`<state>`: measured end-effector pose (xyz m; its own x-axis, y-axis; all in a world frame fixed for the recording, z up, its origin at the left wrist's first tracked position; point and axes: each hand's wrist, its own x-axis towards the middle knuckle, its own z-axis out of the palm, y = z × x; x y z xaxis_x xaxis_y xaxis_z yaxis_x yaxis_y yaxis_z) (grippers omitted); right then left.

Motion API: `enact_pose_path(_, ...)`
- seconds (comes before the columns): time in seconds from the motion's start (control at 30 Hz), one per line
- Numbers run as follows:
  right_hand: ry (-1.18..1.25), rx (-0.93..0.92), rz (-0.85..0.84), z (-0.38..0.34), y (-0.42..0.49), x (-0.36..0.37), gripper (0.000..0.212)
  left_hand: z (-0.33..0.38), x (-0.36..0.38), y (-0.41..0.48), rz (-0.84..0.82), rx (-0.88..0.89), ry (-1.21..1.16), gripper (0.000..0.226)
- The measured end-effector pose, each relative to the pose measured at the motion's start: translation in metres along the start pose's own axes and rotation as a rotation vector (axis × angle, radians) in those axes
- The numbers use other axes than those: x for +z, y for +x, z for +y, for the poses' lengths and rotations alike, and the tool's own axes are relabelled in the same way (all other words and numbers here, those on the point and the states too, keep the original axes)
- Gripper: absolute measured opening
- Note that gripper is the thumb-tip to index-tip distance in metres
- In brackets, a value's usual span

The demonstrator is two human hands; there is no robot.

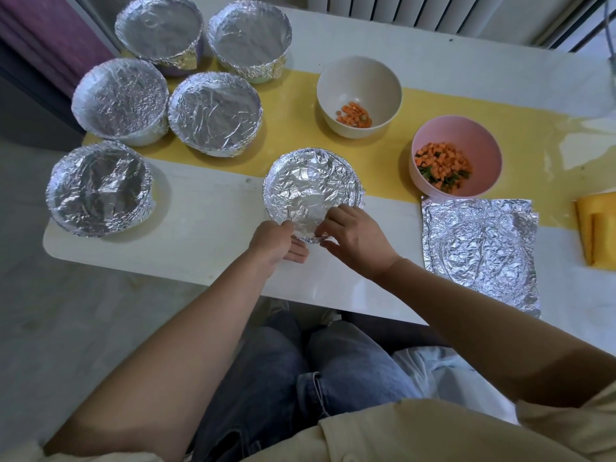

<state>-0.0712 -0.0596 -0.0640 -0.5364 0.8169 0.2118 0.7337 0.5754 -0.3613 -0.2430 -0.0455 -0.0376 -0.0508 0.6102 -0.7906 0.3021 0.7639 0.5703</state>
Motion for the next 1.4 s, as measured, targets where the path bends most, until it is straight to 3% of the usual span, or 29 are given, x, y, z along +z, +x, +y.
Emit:
enact_pose_path(0.23, 0.000, 0.026, 0.044, -0.011, 0.011, 0.009, 0.013, -0.008, 0.009, -0.006, 0.125, -0.041, 0.010, 0.049)
enact_pose_path(0.4, 0.029, 0.062, 0.041, -0.022, 0.013, 0.017, 0.013, -0.009, 0.017, -0.001, 0.119, -0.014, -0.047, 0.026)
enact_pose_path(0.9, 0.081, 0.073, 0.040, -0.027, 0.018, 0.018, 0.014, -0.009, 0.004, 0.008, 0.075, 0.034, 0.028, 0.034)
enact_pose_path(1.03, 0.037, 0.032, -0.041, -0.016, 0.008, 0.003, 0.027, -0.005, -0.010, 0.008, 0.018, 0.072, 0.011, 0.036)
enact_pose_path(1.13, -0.008, 0.031, -0.009, -0.009, 0.003, 0.002, 0.018, -0.008, -0.016, 0.011, 0.038, 0.091, -0.006, 0.036)
enact_pose_path(1.3, 0.003, 0.022, 0.061, -0.013, 0.006, 0.007, 0.015, -0.012, -0.006, -0.003, 0.091, -0.043, 0.135, 0.064)
enact_pose_path(1.4, 0.020, 0.024, 0.055, -0.019, 0.009, 0.012, 0.016, -0.014, 0.008, -0.007, 0.029, -0.047, 0.070, 0.050)
